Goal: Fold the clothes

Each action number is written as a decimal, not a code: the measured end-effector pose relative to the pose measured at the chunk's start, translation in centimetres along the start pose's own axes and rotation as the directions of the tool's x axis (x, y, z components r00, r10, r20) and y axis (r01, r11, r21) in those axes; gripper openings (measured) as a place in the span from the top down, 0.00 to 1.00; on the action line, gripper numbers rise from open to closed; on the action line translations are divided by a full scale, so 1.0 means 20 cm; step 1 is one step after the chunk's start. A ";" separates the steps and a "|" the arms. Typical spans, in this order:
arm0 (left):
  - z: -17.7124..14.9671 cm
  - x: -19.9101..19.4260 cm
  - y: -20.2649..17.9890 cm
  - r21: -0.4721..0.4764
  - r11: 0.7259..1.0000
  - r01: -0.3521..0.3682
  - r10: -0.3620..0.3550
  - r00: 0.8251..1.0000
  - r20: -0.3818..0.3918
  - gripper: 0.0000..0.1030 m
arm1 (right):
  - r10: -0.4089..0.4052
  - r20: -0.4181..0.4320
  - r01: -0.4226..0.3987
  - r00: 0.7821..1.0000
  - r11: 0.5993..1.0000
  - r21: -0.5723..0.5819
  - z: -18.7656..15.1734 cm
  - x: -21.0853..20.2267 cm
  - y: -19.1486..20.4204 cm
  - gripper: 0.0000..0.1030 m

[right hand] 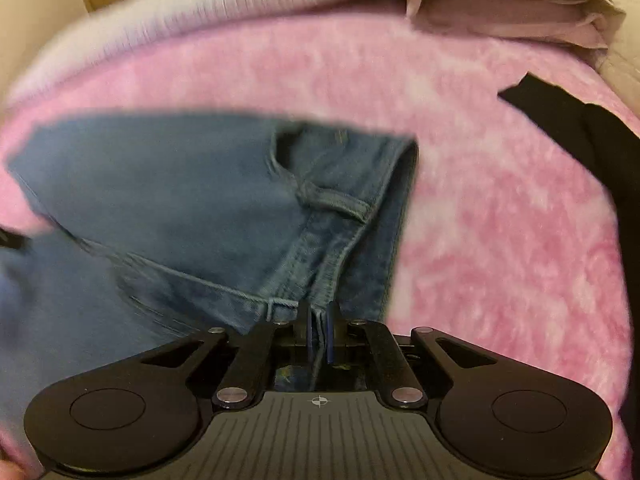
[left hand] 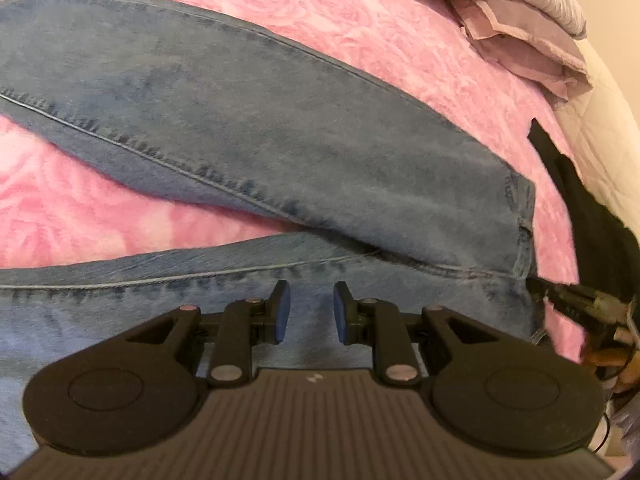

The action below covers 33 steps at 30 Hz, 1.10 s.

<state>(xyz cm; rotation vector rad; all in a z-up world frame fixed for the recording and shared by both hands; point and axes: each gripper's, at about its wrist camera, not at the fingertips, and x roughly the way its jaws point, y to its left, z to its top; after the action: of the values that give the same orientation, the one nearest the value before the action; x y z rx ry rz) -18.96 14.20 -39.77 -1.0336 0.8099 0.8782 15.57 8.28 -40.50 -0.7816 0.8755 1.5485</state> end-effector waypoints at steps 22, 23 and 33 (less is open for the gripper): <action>-0.85 -0.48 -0.16 -0.102 0.981 -0.166 0.168 0.986 0.011 0.83 | -0.188 -0.008 0.189 0.982 0.981 0.044 -0.70 -0.56 0.23 0.67; -0.90 -0.55 -0.19 -0.109 0.977 -0.183 0.185 0.983 0.006 0.83 | -0.185 -0.015 0.186 0.983 0.979 0.085 -0.70 -0.63 0.23 0.67; -1.15 -1.30 -0.61 -0.072 0.946 -0.315 0.321 0.940 0.117 0.69 | -0.082 0.061 0.081 0.995 0.997 0.016 -0.55 -1.52 0.65 0.65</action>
<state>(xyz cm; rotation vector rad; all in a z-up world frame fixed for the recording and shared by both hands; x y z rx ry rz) -22.46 -16.22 -19.40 -0.8942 0.8627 1.2351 7.33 -17.32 -18.52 -0.7469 0.7986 1.4856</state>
